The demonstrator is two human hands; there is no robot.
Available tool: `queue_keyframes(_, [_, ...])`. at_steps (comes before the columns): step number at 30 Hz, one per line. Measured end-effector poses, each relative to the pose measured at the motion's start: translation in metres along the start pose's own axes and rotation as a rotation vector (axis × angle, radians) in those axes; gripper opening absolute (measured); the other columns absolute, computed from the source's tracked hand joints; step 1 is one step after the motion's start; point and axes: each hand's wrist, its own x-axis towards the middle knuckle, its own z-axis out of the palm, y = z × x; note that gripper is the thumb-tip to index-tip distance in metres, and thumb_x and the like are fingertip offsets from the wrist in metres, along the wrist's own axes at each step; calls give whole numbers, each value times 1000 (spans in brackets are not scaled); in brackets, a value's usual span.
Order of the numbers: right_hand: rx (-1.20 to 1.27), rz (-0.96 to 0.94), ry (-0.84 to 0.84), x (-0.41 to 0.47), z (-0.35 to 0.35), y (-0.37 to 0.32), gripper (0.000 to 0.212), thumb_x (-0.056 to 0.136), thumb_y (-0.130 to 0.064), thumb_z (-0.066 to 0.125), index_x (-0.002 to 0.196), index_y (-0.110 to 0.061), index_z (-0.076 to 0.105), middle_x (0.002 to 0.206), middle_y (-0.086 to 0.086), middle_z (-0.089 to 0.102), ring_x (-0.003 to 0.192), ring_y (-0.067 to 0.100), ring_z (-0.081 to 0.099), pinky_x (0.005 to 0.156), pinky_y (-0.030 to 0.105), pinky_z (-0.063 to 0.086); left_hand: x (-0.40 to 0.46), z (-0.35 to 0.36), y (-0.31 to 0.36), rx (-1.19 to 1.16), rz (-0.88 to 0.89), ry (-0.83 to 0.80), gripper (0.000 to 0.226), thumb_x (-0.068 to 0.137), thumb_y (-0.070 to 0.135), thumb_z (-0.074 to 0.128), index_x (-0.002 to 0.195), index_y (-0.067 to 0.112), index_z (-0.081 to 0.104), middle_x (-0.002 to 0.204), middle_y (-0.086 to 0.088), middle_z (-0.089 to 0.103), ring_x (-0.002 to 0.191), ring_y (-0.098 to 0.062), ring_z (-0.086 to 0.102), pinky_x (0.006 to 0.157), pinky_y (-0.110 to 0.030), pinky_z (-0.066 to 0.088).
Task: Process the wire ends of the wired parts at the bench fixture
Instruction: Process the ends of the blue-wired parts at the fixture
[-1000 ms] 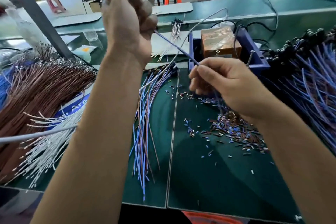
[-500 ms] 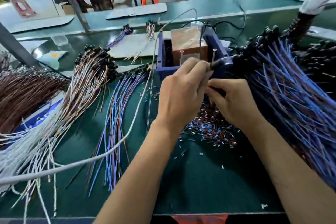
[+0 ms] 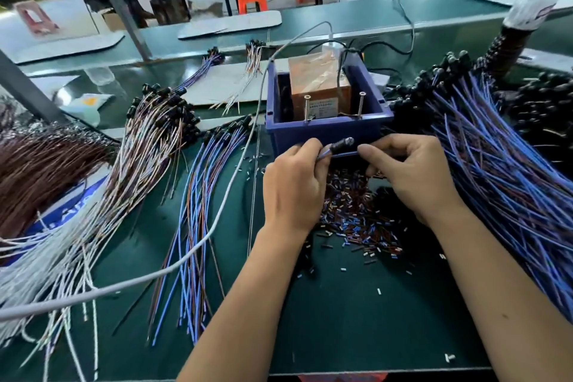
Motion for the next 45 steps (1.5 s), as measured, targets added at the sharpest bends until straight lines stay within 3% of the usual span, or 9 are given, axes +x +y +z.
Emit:
queue_keyframes(9, [133, 73, -94, -3, 4, -4, 24, 90, -30, 79, 68, -20, 76, 53, 0, 65, 41, 0, 43, 44, 11, 32, 0, 2, -2, -233, 126, -133, 10, 92, 12, 72, 100, 10, 79, 89, 0, 71, 78, -22, 67, 66, -42, 53])
queue_keyframes(14, [204, 134, -47, -2, 0, -5, 28, 80, -47, 78, 73, -20, 79, 59, 6, 68, 45, 10, 44, 42, 18, 35, 0, 5, -7, -257, 56, -74, 7, 87, 8, 75, 92, 12, 79, 82, 3, 74, 73, -16, 67, 66, -38, 53])
queue_keyframes(19, [212, 142, -49, -2, -1, -3, 25, 89, -36, 78, 77, -15, 76, 60, 3, 65, 49, 12, 46, 44, 19, 37, -2, 4, 0, -292, 49, -117, 8, 83, 6, 73, 83, 13, 76, 68, 10, 65, 59, -8, 55, 55, -29, 45])
queue_keyframes(26, [228, 175, -108, -3, 0, 0, 24, 98, -31, 72, 75, -23, 74, 60, -1, 61, 51, 12, 45, 46, 19, 38, -2, 7, 2, -412, -31, -154, 13, 87, 3, 71, 76, 10, 72, 61, 1, 64, 55, -21, 57, 52, -40, 45])
queue_keyframes(30, [334, 198, 40, 2, -8, 2, 28, 100, -29, 68, 73, -21, 71, 58, -6, 56, 50, 7, 44, 46, 17, 37, -2, 5, -2, -524, -147, -138, 21, 87, 4, 70, 68, 13, 67, 57, 2, 62, 53, -9, 52, 51, -29, 41])
queue_keyframes(33, [285, 191, 106, 4, -11, 4, 22, 97, -25, 74, 75, -21, 75, 58, -5, 59, 50, 8, 45, 46, 19, 36, 0, 2, -6, -705, -290, -113, 19, 91, 15, 66, 74, 8, 72, 59, 3, 65, 59, -11, 58, 60, -30, 48])
queue_keyframes(36, [297, 156, 40, -2, 4, 0, 10, 93, -28, 77, 87, -21, 79, 64, -3, 63, 50, 9, 45, 46, 21, 36, 0, 2, -5, -862, -393, -163, 20, 92, 18, 67, 78, 6, 74, 61, -1, 67, 54, -4, 55, 59, -16, 43])
queue_keyframes(39, [382, 72, -18, -7, 16, -6, 15, 92, -34, 76, 91, -20, 81, 67, -1, 65, 47, 9, 46, 43, 19, 35, 0, 5, -7, -931, -408, -223, 16, 93, 14, 69, 81, 6, 76, 62, -1, 68, 50, 1, 53, 55, -10, 40])
queue_keyframes(45, [409, 38, 32, -9, 19, -9, 7, 94, -19, 75, 88, -17, 79, 66, 3, 65, 44, 11, 45, 41, 22, 34, -1, 7, -7, -968, -391, -273, 16, 94, 15, 72, 83, 5, 77, 65, -1, 71, 51, 2, 54, 56, -9, 41])
